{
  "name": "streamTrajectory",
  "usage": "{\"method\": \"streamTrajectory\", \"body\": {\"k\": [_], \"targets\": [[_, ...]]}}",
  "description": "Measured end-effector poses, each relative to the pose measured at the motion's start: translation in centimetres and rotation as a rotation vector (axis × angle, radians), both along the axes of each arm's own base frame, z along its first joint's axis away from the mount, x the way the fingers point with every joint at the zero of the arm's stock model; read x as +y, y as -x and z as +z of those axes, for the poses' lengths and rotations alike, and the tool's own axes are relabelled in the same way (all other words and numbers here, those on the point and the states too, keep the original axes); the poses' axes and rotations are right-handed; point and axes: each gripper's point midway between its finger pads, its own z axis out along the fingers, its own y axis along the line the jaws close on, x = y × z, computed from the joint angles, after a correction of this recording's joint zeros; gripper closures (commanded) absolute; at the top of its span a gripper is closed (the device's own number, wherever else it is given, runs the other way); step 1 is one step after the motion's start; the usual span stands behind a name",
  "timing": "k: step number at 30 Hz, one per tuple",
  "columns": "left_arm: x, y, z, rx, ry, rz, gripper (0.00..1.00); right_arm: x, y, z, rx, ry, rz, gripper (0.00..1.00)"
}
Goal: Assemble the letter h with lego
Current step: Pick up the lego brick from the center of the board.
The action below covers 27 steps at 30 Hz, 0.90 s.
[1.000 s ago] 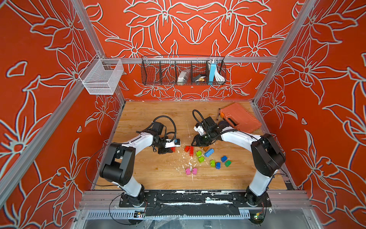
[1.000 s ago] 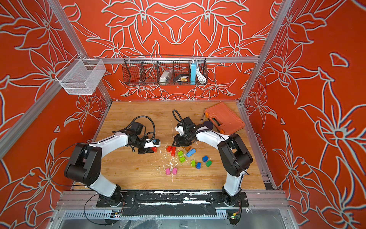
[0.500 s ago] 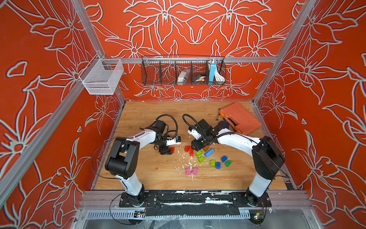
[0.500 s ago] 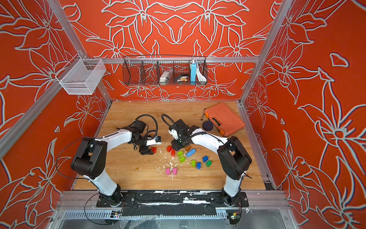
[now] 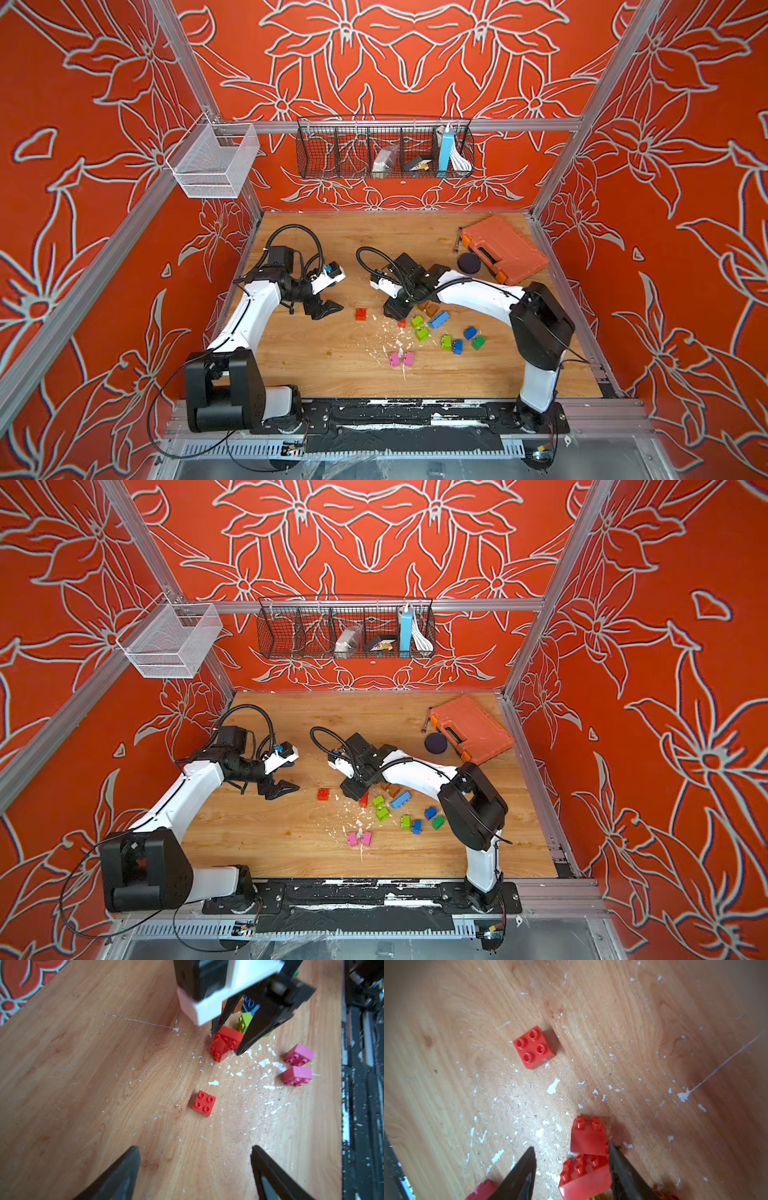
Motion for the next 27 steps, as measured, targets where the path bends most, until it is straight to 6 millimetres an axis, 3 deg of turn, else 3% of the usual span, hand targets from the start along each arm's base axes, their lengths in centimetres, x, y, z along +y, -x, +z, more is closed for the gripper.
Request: {"method": "streamTrajectory", "body": {"k": [7,15,20,23,27], "targets": [[0.0,0.1,1.6,0.13,0.157,0.175,0.16,-0.6,0.2,-2.5,0.031,0.092,0.01,0.5],[0.2,-1.2,2.8,0.241,0.281,0.359,0.17,-0.6,0.5,-3.4,0.047,0.128,0.02,0.65],[0.7,-2.7,3.3,0.301,0.351,0.494,0.18,-0.7,0.2,-3.4,0.007,0.105,0.007,0.67],[0.9,-3.4,3.5,0.343,0.393,0.562,0.17,-1.2,0.5,-2.8,-0.035,0.067,-0.003,0.69],[-0.2,-3.6,3.5,0.431,0.44,0.592,0.13,-1.2,0.3,0.2,-0.14,-0.043,-0.012,0.69]]}}
